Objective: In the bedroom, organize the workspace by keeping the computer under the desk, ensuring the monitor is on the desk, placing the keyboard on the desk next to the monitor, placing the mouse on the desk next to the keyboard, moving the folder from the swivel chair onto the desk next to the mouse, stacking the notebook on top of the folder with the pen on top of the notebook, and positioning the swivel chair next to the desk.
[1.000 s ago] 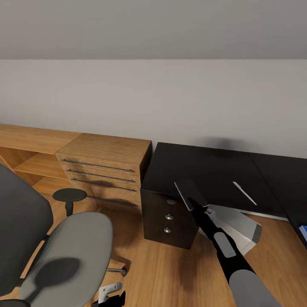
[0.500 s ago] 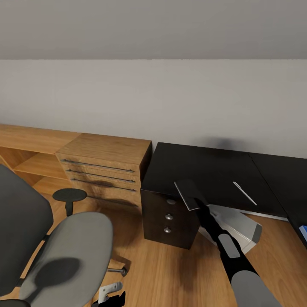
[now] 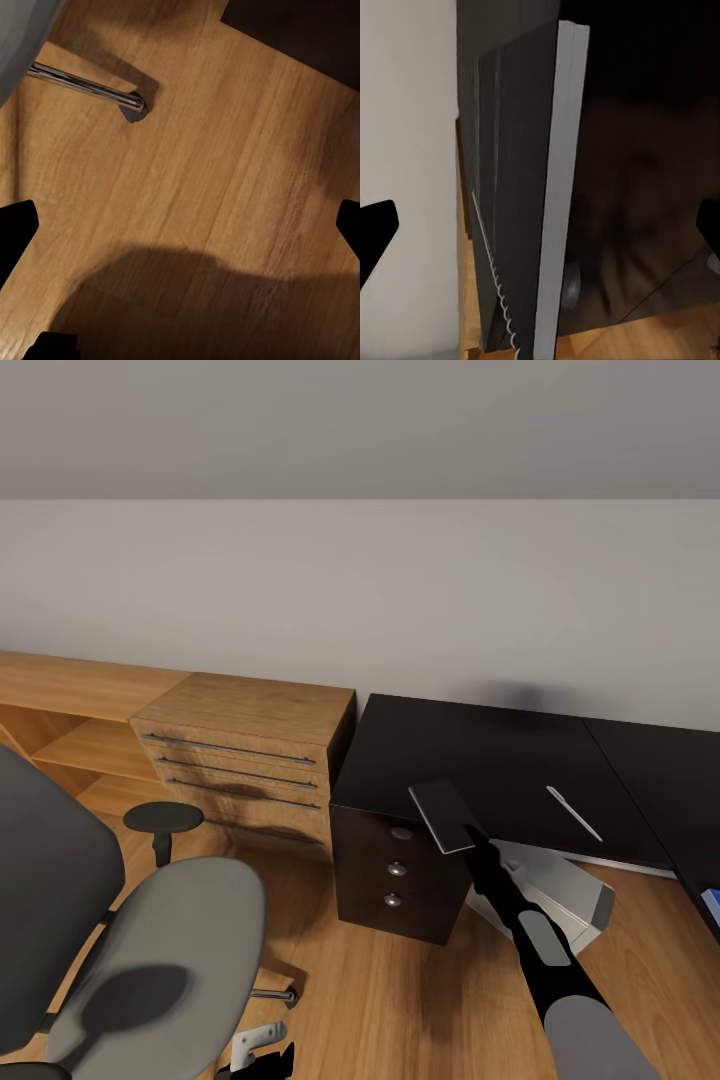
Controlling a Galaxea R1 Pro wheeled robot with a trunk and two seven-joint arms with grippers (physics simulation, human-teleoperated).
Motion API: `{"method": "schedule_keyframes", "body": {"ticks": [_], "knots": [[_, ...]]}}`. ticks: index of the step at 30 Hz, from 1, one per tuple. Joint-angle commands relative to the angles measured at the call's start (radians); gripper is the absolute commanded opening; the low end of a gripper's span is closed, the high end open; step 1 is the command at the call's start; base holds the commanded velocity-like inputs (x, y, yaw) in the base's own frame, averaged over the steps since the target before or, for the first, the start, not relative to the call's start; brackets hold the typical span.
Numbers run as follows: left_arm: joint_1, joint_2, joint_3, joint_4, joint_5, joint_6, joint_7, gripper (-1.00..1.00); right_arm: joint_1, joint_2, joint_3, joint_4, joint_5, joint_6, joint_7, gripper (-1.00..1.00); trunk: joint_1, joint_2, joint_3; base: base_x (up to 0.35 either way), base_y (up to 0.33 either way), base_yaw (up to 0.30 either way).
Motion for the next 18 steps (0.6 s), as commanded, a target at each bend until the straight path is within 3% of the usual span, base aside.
{"method": "schedule_keyframes", "body": {"ticks": [1,18], "knots": [[0.0,0.001,-0.005,-0.002,0.009,0.004,0.008,1.0,-0.001,0.001,-0.006,0.0,-0.01,0.011,0.0,1.0,0.0,0.0,-0.001,0.0,0.0,0.0],[0.0,0.001,-0.005,-0.002,0.009,0.003,0.006,1.0,-0.002,0.001,-0.006,0.0,-0.018,0.02,-0.006,1.0,0.0,0.0,-0.001,0.004,0.0,0.0]]}}
